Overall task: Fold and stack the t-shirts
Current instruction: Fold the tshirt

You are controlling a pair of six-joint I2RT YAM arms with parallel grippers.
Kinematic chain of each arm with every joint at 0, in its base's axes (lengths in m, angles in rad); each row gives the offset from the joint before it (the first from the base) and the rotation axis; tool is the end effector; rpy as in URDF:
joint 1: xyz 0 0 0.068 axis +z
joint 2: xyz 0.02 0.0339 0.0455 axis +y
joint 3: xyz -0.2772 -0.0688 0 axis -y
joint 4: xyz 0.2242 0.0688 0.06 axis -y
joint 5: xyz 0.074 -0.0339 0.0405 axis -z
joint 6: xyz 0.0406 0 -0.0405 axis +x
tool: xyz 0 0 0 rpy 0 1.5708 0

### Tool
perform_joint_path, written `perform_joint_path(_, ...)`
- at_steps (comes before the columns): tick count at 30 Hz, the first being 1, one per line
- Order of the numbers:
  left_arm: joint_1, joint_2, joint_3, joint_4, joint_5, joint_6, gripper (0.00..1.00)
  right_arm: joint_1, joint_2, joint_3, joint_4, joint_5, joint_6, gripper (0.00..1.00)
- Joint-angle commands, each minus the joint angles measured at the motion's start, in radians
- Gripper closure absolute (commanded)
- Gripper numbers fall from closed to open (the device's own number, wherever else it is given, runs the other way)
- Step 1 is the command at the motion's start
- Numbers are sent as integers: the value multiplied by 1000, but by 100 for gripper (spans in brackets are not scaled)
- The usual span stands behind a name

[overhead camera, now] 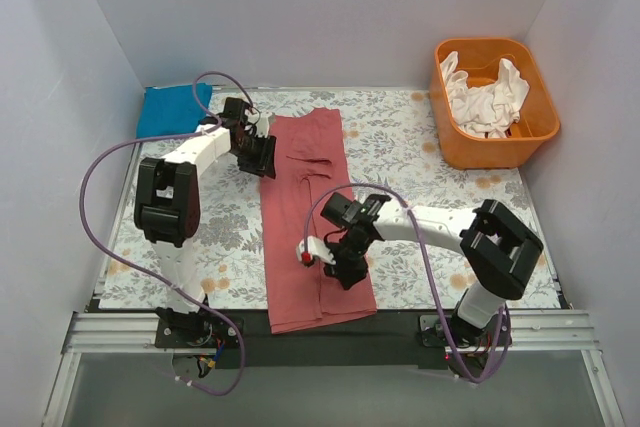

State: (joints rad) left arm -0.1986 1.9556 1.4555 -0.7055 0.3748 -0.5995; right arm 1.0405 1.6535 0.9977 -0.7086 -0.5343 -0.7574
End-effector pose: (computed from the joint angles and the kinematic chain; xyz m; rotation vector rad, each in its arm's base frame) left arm 0.3789 -0.0914 0.2112 -0.4725 2.8300 -0.7067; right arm 0.1235 0.2516 0.1940 -2.3223 1.7418 0.8286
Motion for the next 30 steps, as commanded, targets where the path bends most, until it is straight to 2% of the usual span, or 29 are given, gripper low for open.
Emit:
perform_joint_path(1, -2, 52, 68, 5, -45, -16, 60, -111, -49, 94, -5, 2, 18, 66)
perform_joint_path(5, -4, 146, 132, 12, -46, -17, 61, -287, -9, 186, 17, 3, 55, 66)
perform_joint_path(8, -5, 232, 225, -6, -51, 0, 63, -367, 69, 269, 76, 59, 125, 67)
perform_joint_path(14, -7, 402, 477, -58, -42, 39, 64, -489, 257, 502, 169, 145, 274, 69)
perform_joint_path(19, -7, 471, 632, -52, -7, 20, 66, -574, 394, 680, 192, 195, 322, 69)
perform_joint_path(22, -2, 428, 641, -3, -16, 3, 65, -589, 451, 760, 201, 200, 316, 70)
perform_joint_path(25, 2, 332, 583, 49, 7, -8, 63, -600, 483, 821, 207, 188, 317, 70)
perform_joint_path(30, 4, 195, 399, 69, 30, 1, 63, -597, 500, 834, 228, 137, 346, 69)
